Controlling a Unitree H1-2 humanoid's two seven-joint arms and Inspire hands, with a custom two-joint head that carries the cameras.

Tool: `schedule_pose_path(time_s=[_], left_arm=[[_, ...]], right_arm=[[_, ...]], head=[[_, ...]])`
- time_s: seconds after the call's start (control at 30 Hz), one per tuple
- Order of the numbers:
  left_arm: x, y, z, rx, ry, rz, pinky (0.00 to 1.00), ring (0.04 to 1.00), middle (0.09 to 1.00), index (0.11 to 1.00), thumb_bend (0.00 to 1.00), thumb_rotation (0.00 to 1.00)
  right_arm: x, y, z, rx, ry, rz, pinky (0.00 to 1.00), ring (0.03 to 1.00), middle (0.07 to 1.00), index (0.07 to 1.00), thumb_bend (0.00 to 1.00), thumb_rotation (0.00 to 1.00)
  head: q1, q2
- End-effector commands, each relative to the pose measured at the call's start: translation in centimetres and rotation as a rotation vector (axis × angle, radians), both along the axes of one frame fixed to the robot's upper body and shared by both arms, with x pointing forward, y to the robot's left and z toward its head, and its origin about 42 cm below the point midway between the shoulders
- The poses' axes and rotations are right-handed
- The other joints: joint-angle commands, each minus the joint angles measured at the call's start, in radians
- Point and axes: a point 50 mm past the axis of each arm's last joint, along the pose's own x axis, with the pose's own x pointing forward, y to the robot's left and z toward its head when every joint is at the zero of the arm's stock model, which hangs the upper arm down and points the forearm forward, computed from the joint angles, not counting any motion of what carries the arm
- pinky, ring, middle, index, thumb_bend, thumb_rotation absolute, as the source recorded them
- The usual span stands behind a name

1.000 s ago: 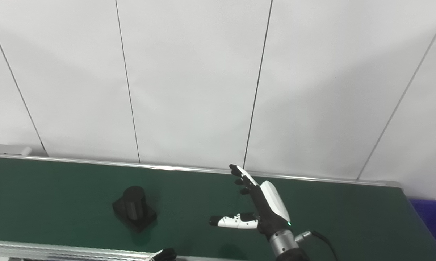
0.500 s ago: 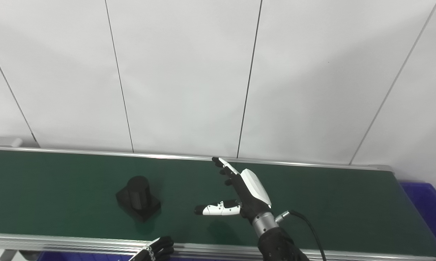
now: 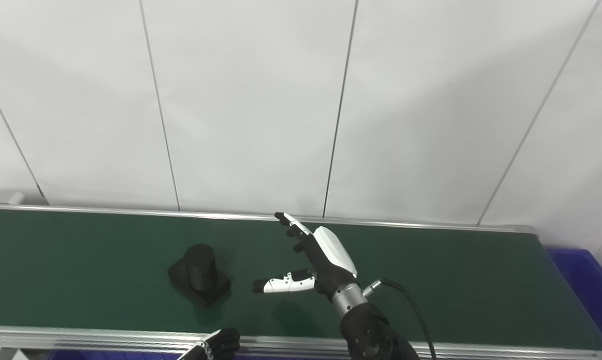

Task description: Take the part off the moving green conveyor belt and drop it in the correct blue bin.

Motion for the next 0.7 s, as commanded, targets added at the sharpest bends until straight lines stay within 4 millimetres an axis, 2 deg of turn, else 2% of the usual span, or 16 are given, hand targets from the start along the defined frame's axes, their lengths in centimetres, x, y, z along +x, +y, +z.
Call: schedule_pose_path(time_s=[0.0, 0.17, 0.53, 0.67], left_arm=[[0.0, 0.1, 1.1, -0.008, -0.071, -0.007, 0.83, 0.838, 0.842, 0.836, 0.87, 0.09], [-0.3, 0.1, 1.0, -0.025, -0.069, -0.011, 0.84, 0.843, 0.845, 0.832, 0.87, 0.08], [-0.9, 0.1, 1.3, -0.025, -0.075, -0.005, 0.82, 0.836, 0.837, 0.823, 0.88, 0.09], [-1.0, 0.0, 1.4, -0.029, -0.078, -0.002, 0.82, 0.831, 0.833, 0.818, 0.88, 0.1]], right_arm=[[0.8, 1.8, 2.5, 0.015, -0.056, 0.027, 0.73, 0.872, 0.918, 0.931, 0.93, 0.41], [1.5, 3.1, 2.4, 0.006, -0.025, 0.044, 0.72, 0.871, 0.922, 0.934, 0.94, 0.42], [2.6, 5.6, 1.8, -0.026, 0.007, 0.084, 0.78, 0.889, 0.929, 0.937, 0.95, 0.39], [2.9, 6.3, 1.3, -0.038, 0.025, 0.088, 0.76, 0.875, 0.922, 0.939, 0.95, 0.39]], head=[[0.001, 0.001], [0.009, 0.005], [0.021, 0.007], [0.024, 0.009]])
